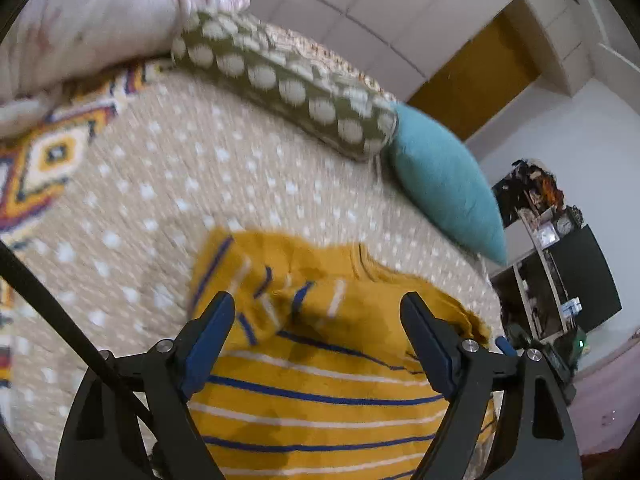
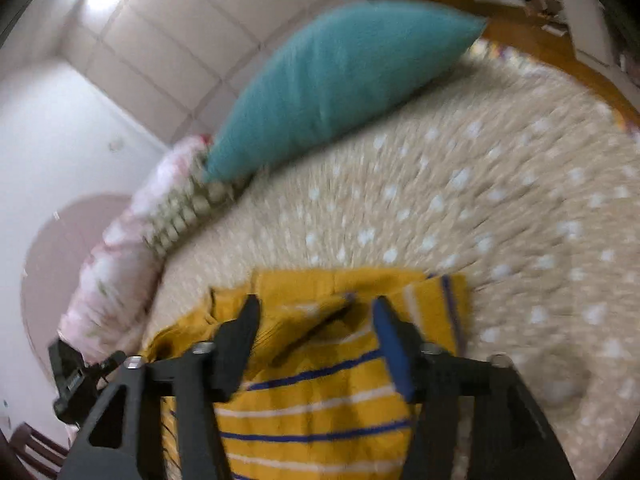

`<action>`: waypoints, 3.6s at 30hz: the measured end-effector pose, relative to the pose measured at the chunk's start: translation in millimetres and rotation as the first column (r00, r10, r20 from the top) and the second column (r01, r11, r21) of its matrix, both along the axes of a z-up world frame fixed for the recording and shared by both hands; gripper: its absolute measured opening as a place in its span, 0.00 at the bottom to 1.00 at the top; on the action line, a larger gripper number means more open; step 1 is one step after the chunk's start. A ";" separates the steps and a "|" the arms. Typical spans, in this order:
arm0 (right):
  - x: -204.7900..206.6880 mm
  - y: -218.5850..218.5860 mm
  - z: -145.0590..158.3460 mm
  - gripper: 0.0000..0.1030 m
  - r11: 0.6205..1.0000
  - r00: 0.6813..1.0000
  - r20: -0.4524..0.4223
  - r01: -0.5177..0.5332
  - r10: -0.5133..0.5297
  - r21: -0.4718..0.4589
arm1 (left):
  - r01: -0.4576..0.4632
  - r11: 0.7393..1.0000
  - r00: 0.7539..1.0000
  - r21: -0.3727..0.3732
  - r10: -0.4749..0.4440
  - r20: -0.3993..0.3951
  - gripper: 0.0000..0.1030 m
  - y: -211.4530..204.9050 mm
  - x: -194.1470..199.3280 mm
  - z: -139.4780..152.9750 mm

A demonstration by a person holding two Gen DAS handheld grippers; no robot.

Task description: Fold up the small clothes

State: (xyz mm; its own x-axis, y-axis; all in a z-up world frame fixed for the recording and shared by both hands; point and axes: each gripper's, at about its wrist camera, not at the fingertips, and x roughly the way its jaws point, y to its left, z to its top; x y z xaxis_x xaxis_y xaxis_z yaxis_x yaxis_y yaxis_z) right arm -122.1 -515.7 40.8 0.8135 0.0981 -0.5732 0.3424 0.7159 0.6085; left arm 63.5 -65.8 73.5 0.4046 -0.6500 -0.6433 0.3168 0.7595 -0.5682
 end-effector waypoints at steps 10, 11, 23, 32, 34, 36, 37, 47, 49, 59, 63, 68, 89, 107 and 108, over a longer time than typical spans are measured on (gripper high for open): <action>46.4 83.3 4.4 0.47 0.917 0.948 -0.207 -0.294 0.243 -0.271 | 0.007 0.978 0.999 0.210 0.001 -0.039 0.82 -25.5 4.6 -34.5; 61.3 85.8 -2.3 0.47 0.905 0.944 -0.248 -0.291 0.218 -0.311 | -0.004 0.970 0.998 0.242 0.018 -0.055 0.82 -30.0 9.5 -44.1; 77.7 23.0 -20.6 0.51 0.968 0.985 -0.169 -0.020 -0.024 -0.252 | -0.231 0.964 0.960 0.136 0.248 -0.127 0.82 20.6 53.5 -62.0; 62.5 108.0 12.4 0.55 0.912 0.947 -0.141 -0.316 0.287 -0.264 | -0.002 0.984 0.998 0.180 0.014 -0.065 0.82 -5.3 1.9 -51.1; 72.1 132.3 13.6 0.55 0.888 0.935 -0.153 -0.352 0.320 -0.295 | 0.034 0.977 0.997 0.211 -0.017 -0.079 0.82 -16.5 -1.1 -57.6; 77.6 145.9 12.1 0.55 0.883 0.932 -0.152 -0.362 0.330 -0.300 | 0.044 0.964 0.997 0.260 -0.024 -0.077 0.82 -27.5 -1.2 -63.0; 78.7 148.0 11.2 0.55 0.884 0.931 -0.152 -0.363 0.331 -0.295 | 0.035 0.954 0.998 0.299 -0.015 -0.068 0.82 -34.0 4.7 -65.6; 58.7 83.3 -7.5 0.56 0.938 0.972 -0.179 -0.202 0.155 -0.283 | -0.231 0.942 0.955 0.245 0.268 -0.129 0.82 10.8 60.9 -74.3; 56.4 68.2 -11.0 0.56 0.949 0.976 -0.191 -0.159 0.108 -0.273 | -0.204 0.958 0.965 0.203 0.232 -0.124 0.82 10.5 46.6 -67.2; 42.9 71.7 -5.4 0.61 0.942 0.973 -0.174 -0.194 0.149 -0.276 | 0.085 0.937 0.995 0.338 -0.059 -0.084 0.82 -46.2 -12.7 -57.2; 43.5 67.7 -7.3 0.61 0.948 0.976 -0.174 -0.177 0.133 -0.265 | -0.060 0.919 0.993 0.389 0.096 -0.073 0.82 -36.8 22.0 -65.7; 49.4 54.3 -15.3 0.61 0.951 0.976 -0.199 -0.146 0.092 -0.273 | -0.137 0.915 0.973 0.381 0.196 -0.120 0.82 -19.5 58.1 -82.2; 46.6 62.8 -3.1 0.68 0.939 0.975 -0.190 -0.169 0.115 -0.299 | -0.022 0.906 0.997 0.422 0.054 -0.064 0.82 -60.8 12.1 -65.1; 82.7 60.1 -20.3 0.68 0.900 0.962 -0.270 -0.137 0.022 -0.415 | -0.151 0.899 0.986 0.410 0.168 -0.005 0.82 -34.4 38.0 -67.6; 76.4 62.1 -14.6 0.68 0.897 0.965 -0.260 -0.140 0.030 -0.419 | -0.154 0.897 0.986 0.414 0.167 0.005 0.82 -32.7 36.2 -65.1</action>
State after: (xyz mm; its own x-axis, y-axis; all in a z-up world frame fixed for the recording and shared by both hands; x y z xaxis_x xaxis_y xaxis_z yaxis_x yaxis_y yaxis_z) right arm -45.7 -453.5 26.2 0.6452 -0.1406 -0.7510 0.3641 0.9207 0.1405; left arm 99.7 -98.5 8.4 0.4573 -0.2531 -0.8525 0.1590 0.9665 -0.2017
